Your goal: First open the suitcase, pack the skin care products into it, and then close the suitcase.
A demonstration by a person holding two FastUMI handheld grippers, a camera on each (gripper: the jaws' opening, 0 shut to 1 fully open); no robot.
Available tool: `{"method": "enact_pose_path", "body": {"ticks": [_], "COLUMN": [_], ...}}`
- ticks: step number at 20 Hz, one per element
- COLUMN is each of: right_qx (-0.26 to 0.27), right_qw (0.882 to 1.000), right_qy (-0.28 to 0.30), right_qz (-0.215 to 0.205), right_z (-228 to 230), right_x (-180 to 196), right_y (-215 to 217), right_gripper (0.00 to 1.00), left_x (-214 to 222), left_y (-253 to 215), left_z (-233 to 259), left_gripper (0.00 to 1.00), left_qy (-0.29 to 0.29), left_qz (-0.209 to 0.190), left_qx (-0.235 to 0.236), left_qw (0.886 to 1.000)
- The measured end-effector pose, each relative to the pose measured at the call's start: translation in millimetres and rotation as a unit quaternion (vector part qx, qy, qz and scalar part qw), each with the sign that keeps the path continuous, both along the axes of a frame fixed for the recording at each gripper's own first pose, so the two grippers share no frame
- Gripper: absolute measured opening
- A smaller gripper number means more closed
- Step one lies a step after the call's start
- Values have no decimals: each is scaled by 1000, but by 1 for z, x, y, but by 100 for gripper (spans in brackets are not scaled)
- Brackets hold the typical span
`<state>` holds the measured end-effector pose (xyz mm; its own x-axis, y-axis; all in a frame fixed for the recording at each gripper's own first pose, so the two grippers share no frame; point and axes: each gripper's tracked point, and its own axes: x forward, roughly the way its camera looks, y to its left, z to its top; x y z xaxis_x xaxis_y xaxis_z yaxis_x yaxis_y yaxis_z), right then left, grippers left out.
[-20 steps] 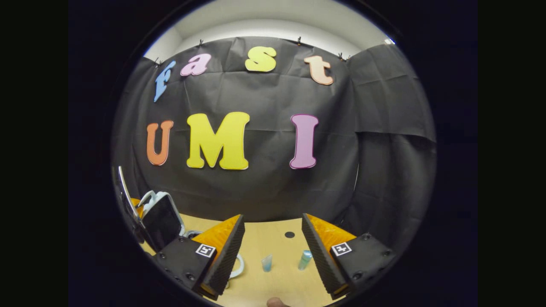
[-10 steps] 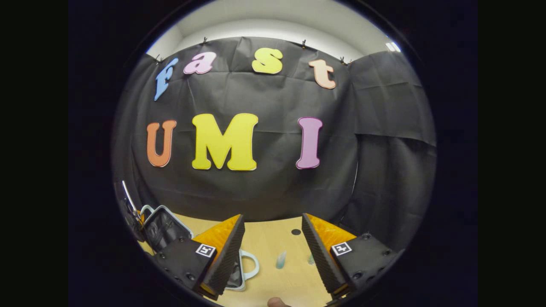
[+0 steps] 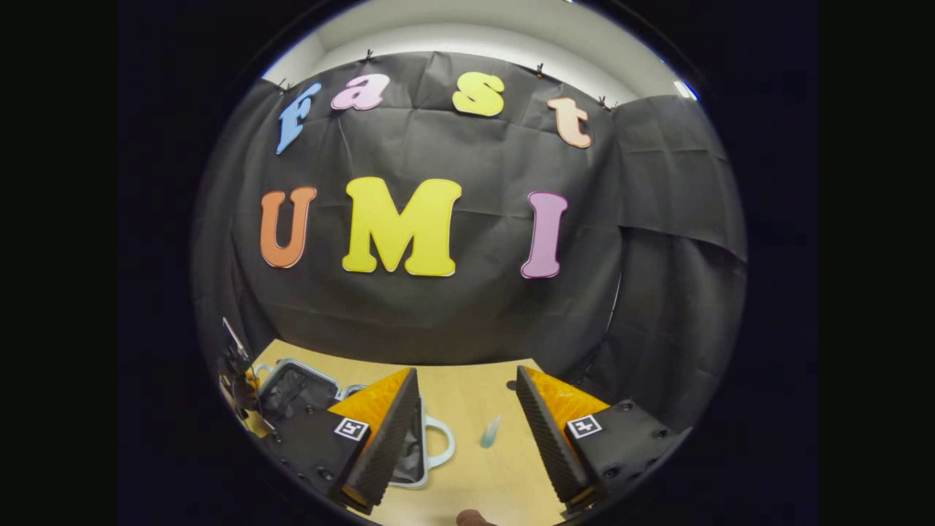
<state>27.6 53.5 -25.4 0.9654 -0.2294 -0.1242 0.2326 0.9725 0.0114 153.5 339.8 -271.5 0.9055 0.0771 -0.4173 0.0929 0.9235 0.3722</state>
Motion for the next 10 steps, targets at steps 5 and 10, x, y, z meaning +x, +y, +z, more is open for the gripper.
{"method": "enact_pose_path", "body": {"ticks": [5, 10], "right_qx": [-5, -7], "right_qw": [1000, 1000], "right_qy": [11, 11], "right_qz": [3, 18], "right_z": [-5, -8], "right_x": [4, 6], "right_y": [3, 1], "right_gripper": [80, 80], "left_x": [-6, -16], "left_y": [5, 2], "left_z": [-21, -32], "left_gripper": [4, 14], "left_qy": [27, 38], "left_qz": [13, 38], "left_qx": [-27, -64], "left_qw": [999, 997]}}
